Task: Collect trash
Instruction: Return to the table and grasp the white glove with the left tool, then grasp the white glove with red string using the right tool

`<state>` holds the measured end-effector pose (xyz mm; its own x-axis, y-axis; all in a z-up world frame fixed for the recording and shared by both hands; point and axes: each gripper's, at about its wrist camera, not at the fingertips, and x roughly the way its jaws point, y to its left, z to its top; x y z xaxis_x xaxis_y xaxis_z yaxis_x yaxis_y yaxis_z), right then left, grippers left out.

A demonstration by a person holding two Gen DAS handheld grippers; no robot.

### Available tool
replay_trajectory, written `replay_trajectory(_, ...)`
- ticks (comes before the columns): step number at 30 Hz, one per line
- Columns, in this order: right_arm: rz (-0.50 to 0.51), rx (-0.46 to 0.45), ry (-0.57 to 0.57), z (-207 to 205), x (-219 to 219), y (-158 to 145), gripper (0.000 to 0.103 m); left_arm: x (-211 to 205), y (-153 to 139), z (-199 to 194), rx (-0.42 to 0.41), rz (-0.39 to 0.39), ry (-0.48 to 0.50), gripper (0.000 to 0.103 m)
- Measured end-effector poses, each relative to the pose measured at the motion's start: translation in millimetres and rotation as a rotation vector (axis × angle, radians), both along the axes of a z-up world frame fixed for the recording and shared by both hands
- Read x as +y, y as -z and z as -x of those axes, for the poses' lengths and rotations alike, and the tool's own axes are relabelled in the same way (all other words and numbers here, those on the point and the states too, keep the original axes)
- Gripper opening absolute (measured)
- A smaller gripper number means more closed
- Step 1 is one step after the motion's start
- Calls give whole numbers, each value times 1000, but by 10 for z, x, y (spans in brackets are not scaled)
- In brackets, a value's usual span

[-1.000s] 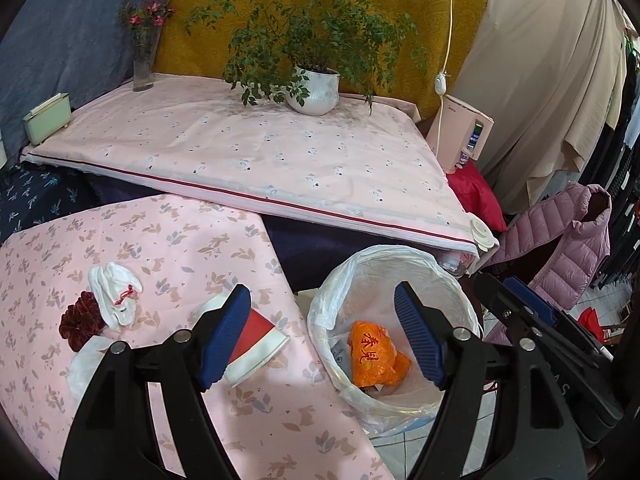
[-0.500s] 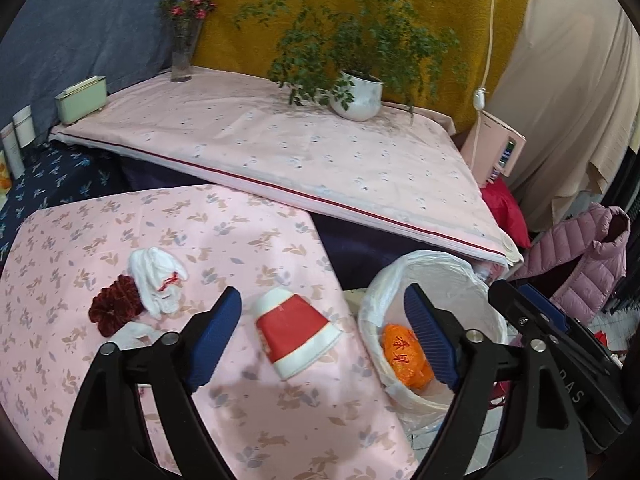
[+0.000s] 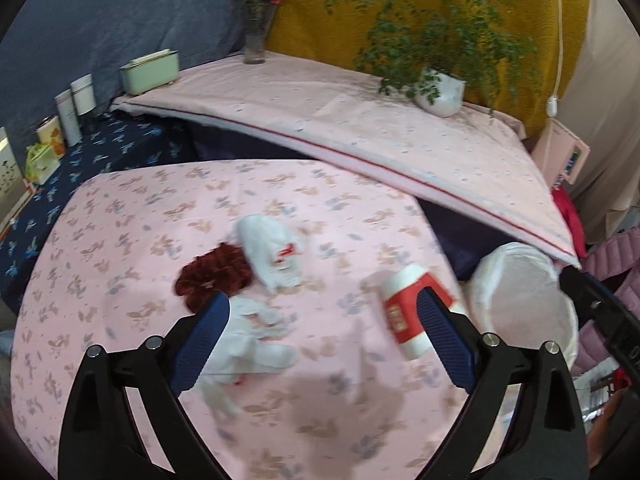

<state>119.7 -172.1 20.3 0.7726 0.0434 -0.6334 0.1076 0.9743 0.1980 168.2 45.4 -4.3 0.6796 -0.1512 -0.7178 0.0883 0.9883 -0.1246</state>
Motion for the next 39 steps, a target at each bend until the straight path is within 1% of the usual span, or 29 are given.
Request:
replay_trajectory(6,3,30,-49,-116,301,122,54,433,315,-30,74,-7,-76,90)
replay_trajectory(11,9,56,-89,-218,570,242,54,696,605,-85,147,-19,-107,91)
replay_trajectory(15,12,81,-119,-304,777,357,54,823,784,-151,199,21,-108,90)
replay_trajectory(17,12,93,-131,-352,867,412,54,847,860,-184,221,33,-96,84)
replay_trajectory(19,13,105,-143,-395,953,465,54,851,925,-213,244,45,-74,67)
replay_trajectory(20,16,110,-149,-418,995,487,54,862,962,-228,258,54,-65,63)
replay_trajectory(22,21,121,-160,-467,1079,531,54,886,1003,-238,274,80,-51,44)
replay_trajectory(23,23,126,-167,-498,1130,553,54,900,1008,-235,278,93,-43,40)
replay_trajectory(25,25,134,-179,-551,1214,593,54,931,984,-214,278,110,-25,11)
replay_trajectory(27,25,140,-190,-613,1299,628,54,985,930,-193,281,142,-14,11)
replay_trajectory(31,27,149,-219,-768,1478,675,54,1132,709,-151,227,167,-12,11)
replay_trajectory(33,30,154,-234,-860,1586,714,54,1229,585,-160,194,167,-25,11)
replay_trajectory(36,30,165,-252,-1000,1718,780,54,1369,460,-228,167,171,-48,11)
replay_trajectory(39,26,180,-261,-1140,1824,857,54,1499,378,-325,145,154,-80,11)
